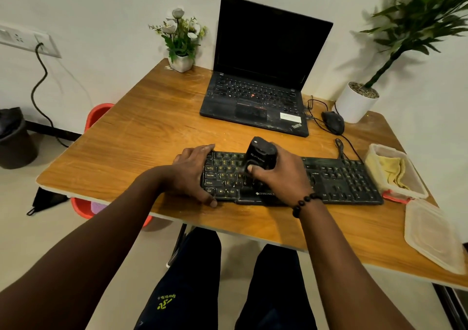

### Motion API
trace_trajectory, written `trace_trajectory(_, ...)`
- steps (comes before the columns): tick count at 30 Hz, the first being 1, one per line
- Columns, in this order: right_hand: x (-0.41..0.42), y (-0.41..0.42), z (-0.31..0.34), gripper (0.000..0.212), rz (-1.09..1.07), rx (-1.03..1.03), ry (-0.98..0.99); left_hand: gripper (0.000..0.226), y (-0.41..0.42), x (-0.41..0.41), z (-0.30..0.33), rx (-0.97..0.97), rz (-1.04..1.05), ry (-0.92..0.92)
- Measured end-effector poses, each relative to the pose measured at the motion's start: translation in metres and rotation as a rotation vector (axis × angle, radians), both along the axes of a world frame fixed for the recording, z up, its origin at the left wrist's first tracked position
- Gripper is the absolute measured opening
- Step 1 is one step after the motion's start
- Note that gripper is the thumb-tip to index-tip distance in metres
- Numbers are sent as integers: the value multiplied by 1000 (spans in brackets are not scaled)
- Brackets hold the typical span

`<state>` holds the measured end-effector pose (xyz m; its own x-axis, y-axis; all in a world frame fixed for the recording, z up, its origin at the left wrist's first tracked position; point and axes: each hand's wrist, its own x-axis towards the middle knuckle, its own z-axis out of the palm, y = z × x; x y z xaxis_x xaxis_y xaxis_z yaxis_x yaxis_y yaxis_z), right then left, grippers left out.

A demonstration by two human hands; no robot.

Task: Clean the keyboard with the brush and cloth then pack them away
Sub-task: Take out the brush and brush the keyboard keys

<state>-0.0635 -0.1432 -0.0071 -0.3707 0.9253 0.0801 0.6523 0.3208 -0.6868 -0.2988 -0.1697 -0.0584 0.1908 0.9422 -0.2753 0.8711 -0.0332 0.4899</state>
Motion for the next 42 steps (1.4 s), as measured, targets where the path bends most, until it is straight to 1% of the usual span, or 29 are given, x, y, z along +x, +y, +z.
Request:
trace_trajectory(2,-4,-4,-4,43,11,-2,-33,148,0,1,0,6,3,0)
trace_trajectory(4,-8,-8,-3,47,90,-86,-71,148,0,1,-1,3,2,1)
trace_trajectory(6,-7,-6,4,47,109,-143,-23,148,0,0,-1,-4,5,1)
trace_trajectory(8,-5,-3,5,50,87,-128,12,148,0,0,-1,-1,2,7)
trace_trajectory(9,-4,-2,4,52,95,-138,-4,148,0,0,-1,2,1,9)
trace_trajectory(11,-7,-4,4,53,175,-161,-126,148,1,1,-2,4,2,11)
trace_trajectory(13,-10,-1,11,49,241,-70,-254,148,1,0,-2,2,5,13)
trace_trajectory(15,-13,4,18,47,238,-8,-242,148,1,0,-2,4,7,14)
trace_trajectory(17,-15,5,21,51,265,-29,-227,148,1,1,-2,7,11,11)
trace_trajectory(20,-16,5,26,48,382,-84,-380,148,0,1,0,1,14,7)
trace_trajectory(21,-16,7,30,46,398,-86,-405,148,0,1,-1,4,14,11)
trace_trajectory(22,-16,9,32,46,393,-81,-392,148,0,1,-1,7,13,16)
trace_trajectory(25,-18,6,28,52,314,-60,-262,148,0,2,0,5,17,13)
trace_trajectory(27,-18,2,22,54,313,-74,-282,147,0,3,1,5,20,12)
trace_trajectory(29,-14,1,23,52,334,-138,-292,147,-1,3,0,3,21,7)
trace_trajectory(31,-10,2,24,51,261,-158,-211,146,-2,3,1,-4,17,5)
trace_trajectory(32,-10,1,22,52,209,-118,-178,146,-2,2,2,-3,17,6)
trace_trajectory(34,-11,-2,17,53,176,-75,-206,146,-2,3,3,-2,15,4)
trace_trajectory(36,-13,-8,15,54,239,-125,-257,146,-3,4,2,3,13,12)
trace_trajectory(38,-12,-8,19,52,235,-162,-216,146,-2,3,2,-1,21,10)
trace_trajectory(40,-12,-6,18,51,148,-132,-131,147,-1,2,1,-8,24,4)
trace_trajectory(42,-13,-8,13,50,137,-113,-173,147,-1,3,0,2,19,10)
